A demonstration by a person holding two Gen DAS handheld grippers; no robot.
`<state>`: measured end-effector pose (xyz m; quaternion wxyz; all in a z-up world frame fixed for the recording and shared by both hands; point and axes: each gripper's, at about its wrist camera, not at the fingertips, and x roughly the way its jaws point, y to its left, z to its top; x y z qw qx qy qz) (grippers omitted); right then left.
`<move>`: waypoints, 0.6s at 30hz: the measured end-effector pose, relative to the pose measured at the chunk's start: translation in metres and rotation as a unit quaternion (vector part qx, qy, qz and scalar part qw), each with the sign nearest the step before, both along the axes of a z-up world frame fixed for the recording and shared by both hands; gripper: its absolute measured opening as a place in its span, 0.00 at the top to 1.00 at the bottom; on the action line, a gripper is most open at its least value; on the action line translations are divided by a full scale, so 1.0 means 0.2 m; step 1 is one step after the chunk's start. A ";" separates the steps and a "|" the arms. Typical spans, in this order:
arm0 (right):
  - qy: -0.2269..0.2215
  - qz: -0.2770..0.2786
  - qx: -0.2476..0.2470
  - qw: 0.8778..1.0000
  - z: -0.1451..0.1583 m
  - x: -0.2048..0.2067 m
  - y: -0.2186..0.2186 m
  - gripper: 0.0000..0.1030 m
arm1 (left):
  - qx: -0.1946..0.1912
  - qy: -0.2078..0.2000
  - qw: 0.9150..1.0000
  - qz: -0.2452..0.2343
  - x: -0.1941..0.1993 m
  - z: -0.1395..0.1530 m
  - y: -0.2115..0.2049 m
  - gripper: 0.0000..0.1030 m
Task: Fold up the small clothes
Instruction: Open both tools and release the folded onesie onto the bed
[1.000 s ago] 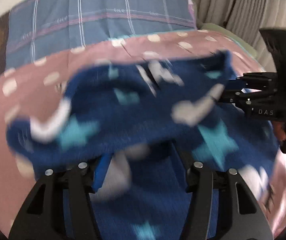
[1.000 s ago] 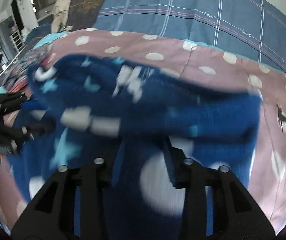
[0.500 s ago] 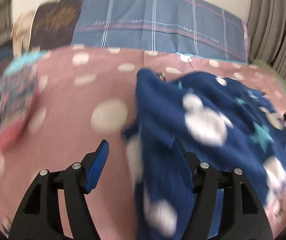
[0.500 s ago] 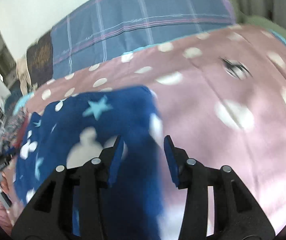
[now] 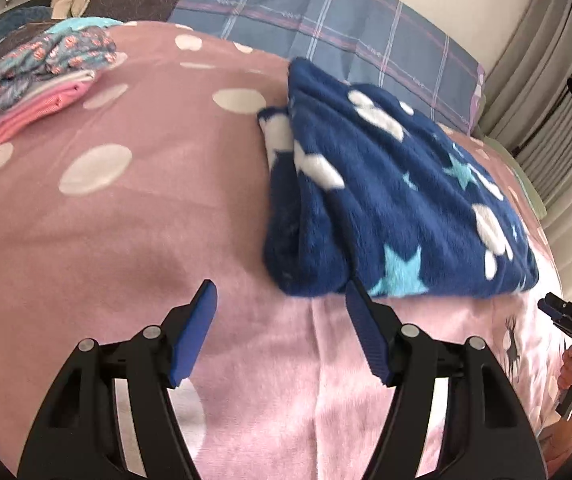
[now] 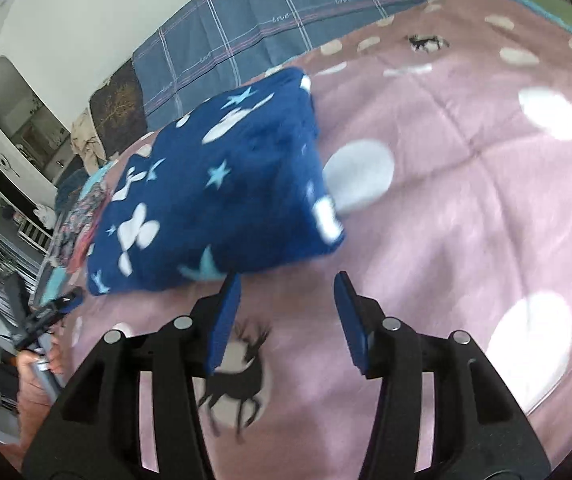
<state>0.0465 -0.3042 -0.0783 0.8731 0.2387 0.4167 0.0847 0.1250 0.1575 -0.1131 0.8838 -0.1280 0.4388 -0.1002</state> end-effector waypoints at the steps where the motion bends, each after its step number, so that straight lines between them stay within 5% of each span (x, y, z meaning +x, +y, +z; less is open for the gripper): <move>1: -0.002 0.000 0.005 1.000 0.00 -0.02 0.01 0.51 | 0.004 0.003 1.000 -0.001 0.00 -0.02 -0.01 0.35; 13: 0.024 -0.043 0.104 0.993 -0.12 0.08 -0.03 0.40 | 0.003 0.005 1.000 -0.005 0.08 -0.07 -0.10 0.33; 18: 0.035 -0.061 0.187 0.980 -0.20 0.19 -0.07 0.32 | -0.059 0.018 0.998 0.009 0.08 -0.07 -0.07 0.15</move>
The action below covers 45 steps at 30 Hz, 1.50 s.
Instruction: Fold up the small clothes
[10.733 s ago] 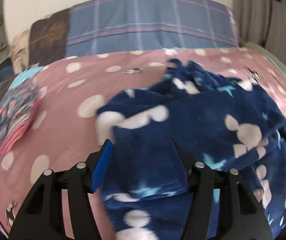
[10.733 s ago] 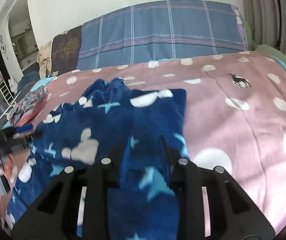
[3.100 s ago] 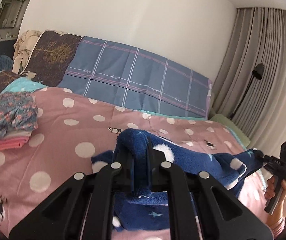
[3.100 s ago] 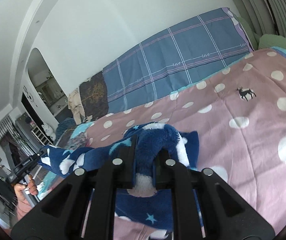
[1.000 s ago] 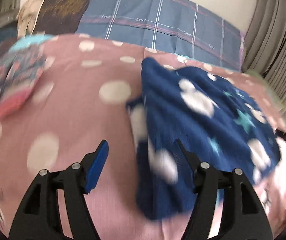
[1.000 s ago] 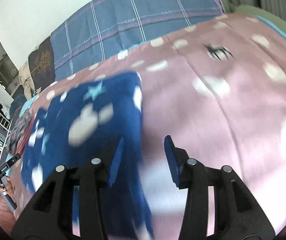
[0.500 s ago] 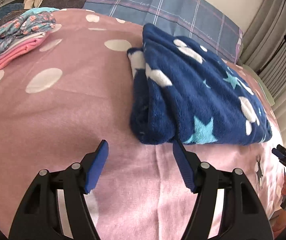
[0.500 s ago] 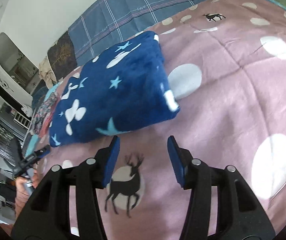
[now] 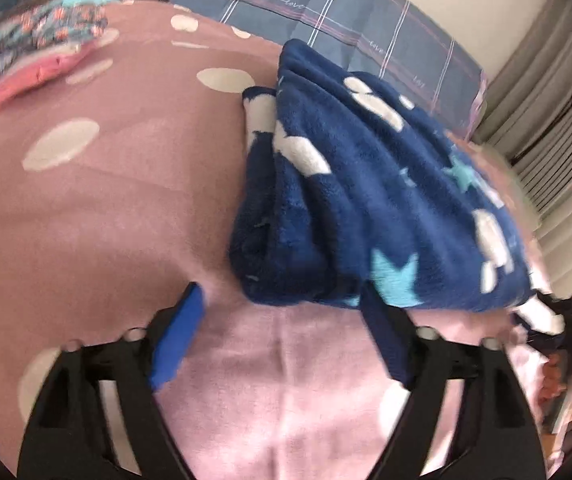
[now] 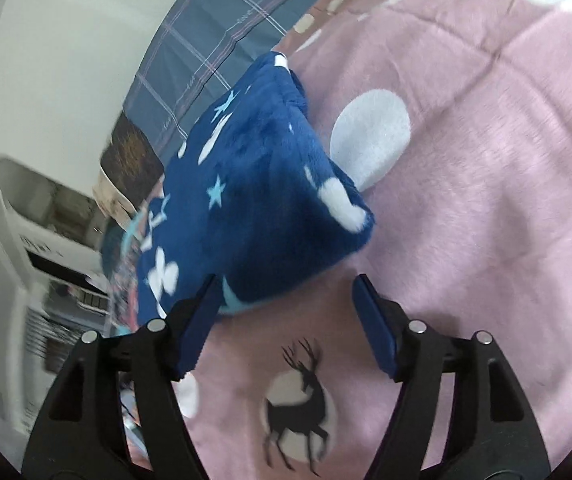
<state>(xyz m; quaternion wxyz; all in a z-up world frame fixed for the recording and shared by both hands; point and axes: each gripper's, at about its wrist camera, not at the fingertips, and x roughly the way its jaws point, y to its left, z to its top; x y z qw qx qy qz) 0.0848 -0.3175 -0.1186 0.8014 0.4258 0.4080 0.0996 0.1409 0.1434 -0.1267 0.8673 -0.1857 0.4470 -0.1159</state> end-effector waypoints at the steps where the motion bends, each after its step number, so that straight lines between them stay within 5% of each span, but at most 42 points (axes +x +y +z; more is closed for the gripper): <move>1: 0.001 -0.002 0.006 1.000 -0.01 0.02 0.00 0.31 | -0.023 0.003 1.000 -0.001 -0.01 0.00 0.01 0.13; 10: 0.006 -0.042 0.018 0.999 -0.04 0.13 0.01 0.31 | -0.149 0.024 0.985 0.079 0.12 -0.06 0.03 0.10; 12: 0.013 -0.063 0.000 0.998 -0.04 0.13 0.00 0.58 | -0.167 0.024 0.979 0.113 0.15 -0.08 0.05 0.57; 13: 0.014 -0.058 -0.010 0.998 -0.04 0.14 0.00 0.83 | -0.211 0.029 0.971 0.106 0.17 -0.11 0.07 0.66; 15: -0.003 -0.050 -0.021 0.999 0.00 0.13 0.01 0.86 | -0.235 0.021 0.966 0.107 0.16 -0.08 0.08 0.75; 18: -0.041 -0.027 -0.058 0.997 0.13 0.07 0.06 0.88 | -0.174 -0.034 0.981 0.083 0.10 0.09 0.04 0.78; 24: -0.076 0.021 -0.062 0.995 0.31 -0.20 0.09 0.89 | -0.119 -0.081 0.989 0.033 -0.18 0.40 0.08 0.79; 28: -0.047 0.051 -0.066 0.995 0.22 -0.48 0.13 0.88 | -0.074 -0.065 0.995 0.009 -0.44 0.39 0.11 0.78; 31: 0.004 0.066 -0.070 0.995 0.04 -0.61 0.18 0.84 | 0.011 -0.005 1.000 0.015 -0.56 0.24 0.12 0.70; 34: 0.036 0.063 -0.043 0.996 -0.06 -0.67 0.13 0.71 | 0.138 0.006 0.986 0.097 -0.61 0.24 0.17 0.70; 37: 0.017 0.054 -0.027 0.998 -0.01 -0.70 0.05 0.64 | 0.188 -0.055 0.975 0.110 -0.64 0.42 0.10 0.66; 39: -0.019 0.039 -0.040 0.998 0.08 -0.72 -0.03 0.61 | 0.190 -0.114 0.974 0.040 -0.64 0.57 -0.13 0.53; 41: -0.043 0.026 -0.059 0.997 0.15 -0.73 -0.06 0.61 | 0.192 -0.152 0.969 -0.037 -0.62 0.64 -0.36 0.51; 45: -0.067 0.051 -0.054 0.995 0.14 -0.73 -0.02 0.61 | 0.198 -0.193 0.937 -0.214 -0.51 0.69 -0.95 0.49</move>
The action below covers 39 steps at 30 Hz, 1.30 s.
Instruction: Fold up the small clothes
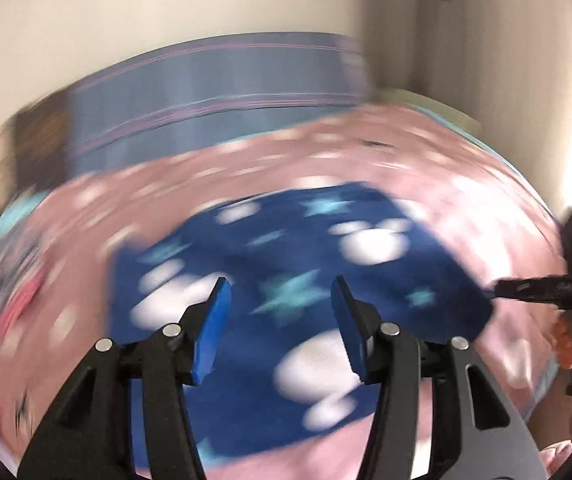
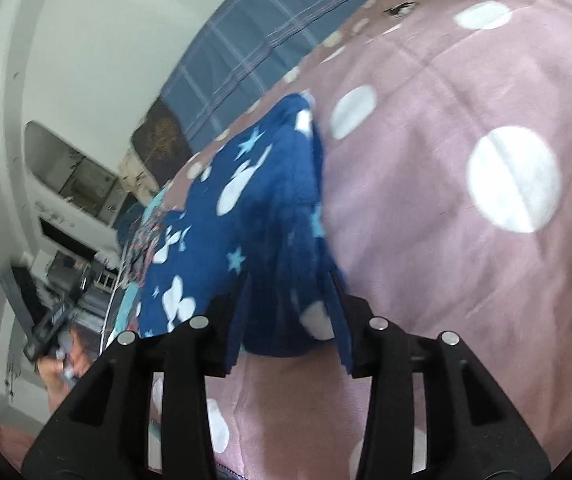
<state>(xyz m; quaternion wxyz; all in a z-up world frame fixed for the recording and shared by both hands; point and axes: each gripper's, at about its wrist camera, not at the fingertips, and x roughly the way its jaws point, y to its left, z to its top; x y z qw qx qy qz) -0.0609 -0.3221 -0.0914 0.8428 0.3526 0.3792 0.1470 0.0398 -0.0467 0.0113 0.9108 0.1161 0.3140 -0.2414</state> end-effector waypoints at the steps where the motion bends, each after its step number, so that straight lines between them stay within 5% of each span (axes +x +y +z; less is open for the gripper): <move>1: -0.004 0.012 -0.004 1.000 0.00 0.01 0.03 0.61 | 0.008 0.007 0.999 -0.041 0.05 -0.01 -0.14 0.49; 3: -0.014 0.030 -0.036 0.999 -0.02 0.01 0.08 0.61 | 0.021 0.042 0.995 -0.092 0.16 -0.07 -0.38 0.49; 7: -0.033 0.075 -0.051 0.995 -0.02 0.06 0.07 0.59 | 0.046 0.113 0.985 -0.122 0.38 -0.21 -0.68 0.49; 14: -0.001 0.147 -0.045 0.988 -0.08 0.19 0.06 0.59 | 0.061 0.176 0.979 -0.081 0.74 -0.43 -0.88 0.51; 17: -0.007 0.177 -0.038 0.983 -0.07 0.28 0.09 0.67 | 0.057 0.202 0.976 -0.064 0.83 -0.52 -0.93 0.51; 20: -0.027 0.207 -0.033 0.977 -0.03 0.34 0.12 0.76 | 0.048 0.199 0.977 -0.064 0.82 -0.55 -0.92 0.51; 26: 0.040 0.256 -0.095 0.961 -0.15 0.29 0.19 0.86 | 0.048 0.205 0.975 -0.069 0.83 -0.55 -0.91 0.50; 29: 0.026 0.265 -0.102 0.958 -0.13 0.19 0.16 0.87 | 0.072 0.193 0.976 -0.066 0.85 -0.59 -0.97 0.49; 32: 0.011 0.270 -0.160 0.949 -0.13 0.09 0.18 0.87 | 0.076 0.190 0.977 -0.065 0.86 -0.64 -1.01 0.47; 36: 0.026 0.258 -0.108 0.960 -0.17 0.11 0.11 0.87 | 0.096 0.161 0.980 -0.067 0.82 -0.62 -1.02 0.46; 39: 0.034 0.247 -0.094 0.964 -0.15 0.10 0.06 0.87 | 0.064 0.163 0.982 -0.069 0.79 -0.50 -0.94 0.47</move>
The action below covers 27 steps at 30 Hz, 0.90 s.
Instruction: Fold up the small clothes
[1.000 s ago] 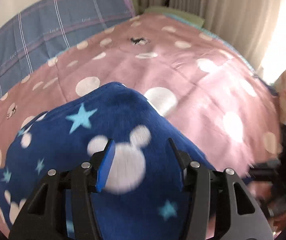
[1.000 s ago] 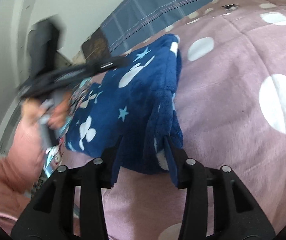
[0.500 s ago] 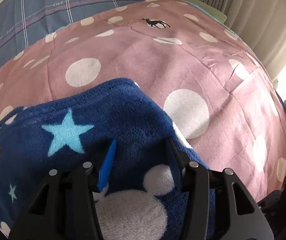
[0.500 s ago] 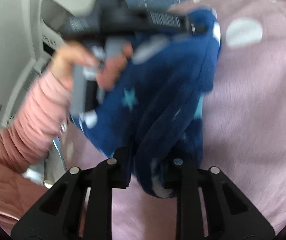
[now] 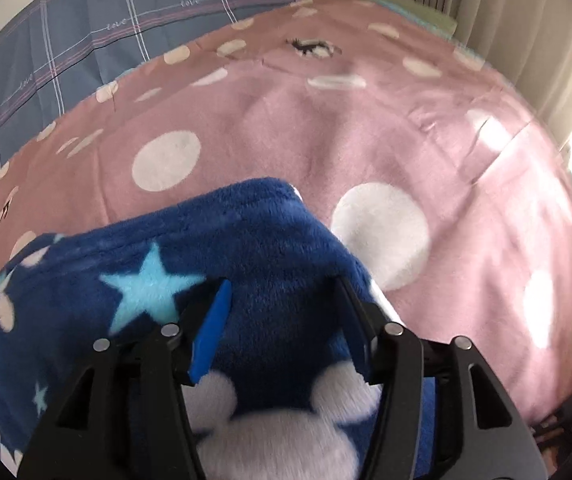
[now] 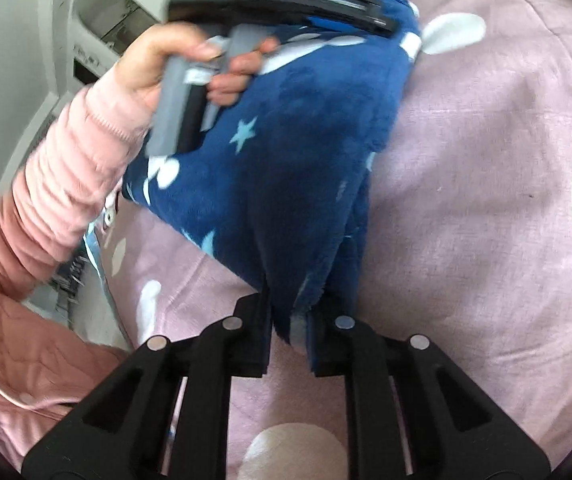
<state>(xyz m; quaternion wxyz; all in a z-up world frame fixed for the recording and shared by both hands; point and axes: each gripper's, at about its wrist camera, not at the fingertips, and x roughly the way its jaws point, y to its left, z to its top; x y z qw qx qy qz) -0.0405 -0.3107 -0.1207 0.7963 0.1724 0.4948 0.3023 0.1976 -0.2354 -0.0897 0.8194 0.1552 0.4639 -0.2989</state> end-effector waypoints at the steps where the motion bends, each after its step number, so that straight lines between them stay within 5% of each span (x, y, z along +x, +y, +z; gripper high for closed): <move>1: -0.001 -0.006 0.009 1.000 0.02 0.00 -0.02 0.84 | -0.010 0.001 1.000 -0.004 -0.02 0.03 0.02 0.47; 4: -0.002 -0.025 0.030 0.999 0.05 -0.01 -0.07 0.80 | -0.021 -0.025 0.999 -0.027 -0.10 0.08 0.09 0.46; 7: 0.007 -0.044 0.027 0.999 0.03 0.02 -0.10 0.80 | 0.048 -0.043 0.998 -0.019 -0.09 -0.09 0.11 0.37; 10: 0.014 -0.077 0.017 0.997 0.07 0.06 -0.14 0.79 | 0.014 -0.058 0.998 0.003 -0.13 -0.05 0.18 0.37; 14: -0.038 -0.122 -0.033 0.991 0.23 0.01 -0.19 0.61 | -0.061 -0.079 0.995 0.026 -0.30 0.16 0.40 0.37; 18: -0.066 -0.134 -0.060 0.987 0.37 0.03 -0.17 0.60 | -0.089 -0.141 0.984 0.068 -0.56 0.30 0.83 0.32; 20: -0.077 -0.131 -0.072 0.986 0.43 0.08 -0.11 0.59 | -0.098 -0.151 0.976 0.126 -0.66 0.32 1.15 0.32; 23: -0.092 -0.102 -0.084 0.987 0.51 0.24 0.12 0.57 | -0.112 -0.132 0.960 0.219 -0.76 0.29 1.60 0.32; 27: -0.111 -0.050 -0.097 0.988 0.57 0.40 0.51 0.53 | -0.148 -0.096 0.945 0.275 -0.90 0.20 2.06 0.41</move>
